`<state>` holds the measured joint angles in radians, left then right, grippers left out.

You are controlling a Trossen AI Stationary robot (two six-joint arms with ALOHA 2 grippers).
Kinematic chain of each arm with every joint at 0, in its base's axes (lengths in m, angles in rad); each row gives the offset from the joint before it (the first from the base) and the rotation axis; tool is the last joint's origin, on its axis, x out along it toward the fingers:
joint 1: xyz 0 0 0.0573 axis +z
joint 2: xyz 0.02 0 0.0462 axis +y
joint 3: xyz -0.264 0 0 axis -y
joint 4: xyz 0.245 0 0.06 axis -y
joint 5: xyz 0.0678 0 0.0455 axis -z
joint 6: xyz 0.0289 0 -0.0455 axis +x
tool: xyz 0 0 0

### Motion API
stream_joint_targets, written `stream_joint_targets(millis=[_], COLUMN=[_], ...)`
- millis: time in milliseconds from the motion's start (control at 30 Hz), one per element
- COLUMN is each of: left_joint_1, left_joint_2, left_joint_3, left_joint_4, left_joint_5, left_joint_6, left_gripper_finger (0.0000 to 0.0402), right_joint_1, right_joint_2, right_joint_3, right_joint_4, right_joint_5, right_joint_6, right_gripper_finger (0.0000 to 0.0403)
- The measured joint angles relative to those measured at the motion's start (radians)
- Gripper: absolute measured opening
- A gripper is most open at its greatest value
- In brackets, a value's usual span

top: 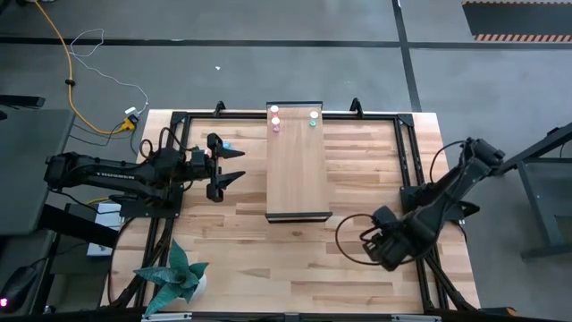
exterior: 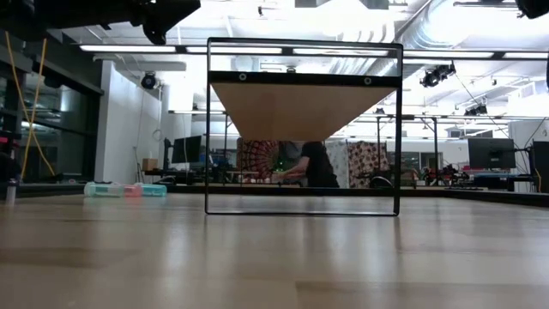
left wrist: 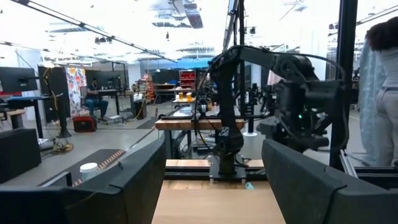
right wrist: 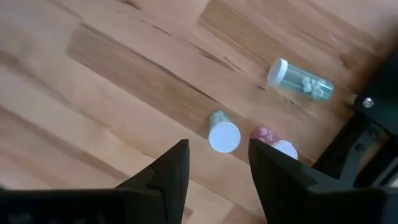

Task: Pick and place medicine bottles onto shelf by color
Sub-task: Put the transparent blue pill bottle on the shelf

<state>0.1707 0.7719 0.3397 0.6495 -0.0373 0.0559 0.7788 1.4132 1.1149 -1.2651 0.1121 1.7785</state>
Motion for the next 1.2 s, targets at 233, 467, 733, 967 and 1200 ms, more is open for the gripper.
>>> stream_joint_targets(millis=[233, 467, 733, 967, 1200], left_joint_1=[-0.001, -0.001, -0.001, -0.001, -0.001], left_joint_2=[0.0, 0.0, 0.0, 0.0, 0.0], left_joint_3=[0.0, 0.0, 0.0, 0.0, 0.0], left_joint_4=[0.006, 0.006, 0.026, 0.03, 0.029], left_joint_5=[0.0, 0.0, 0.0, 0.0, 0.0], left_joint_6=[0.0, 0.0, 0.008, -0.001, -0.001], left_gripper_finger=[0.0255, 0.0255, 0.0255, 0.0255, 0.0255], right_joint_1=[-0.001, -0.005, -0.005, -0.006, -0.006], right_joint_2=[0.038, -0.087, -0.149, -0.148, -0.148], right_joint_3=[-0.017, -0.178, -0.21, -0.285, -0.314], right_joint_4=[0.017, 0.174, 0.217, 0.287, 0.299], right_joint_5=[-0.074, -0.123, -0.084, -0.068, -0.082], right_joint_6=[-0.022, 0.017, 0.06, 0.107, 0.118], right_gripper_finger=[0.0156, 0.0153, 0.0147, 0.0146, 0.0146])
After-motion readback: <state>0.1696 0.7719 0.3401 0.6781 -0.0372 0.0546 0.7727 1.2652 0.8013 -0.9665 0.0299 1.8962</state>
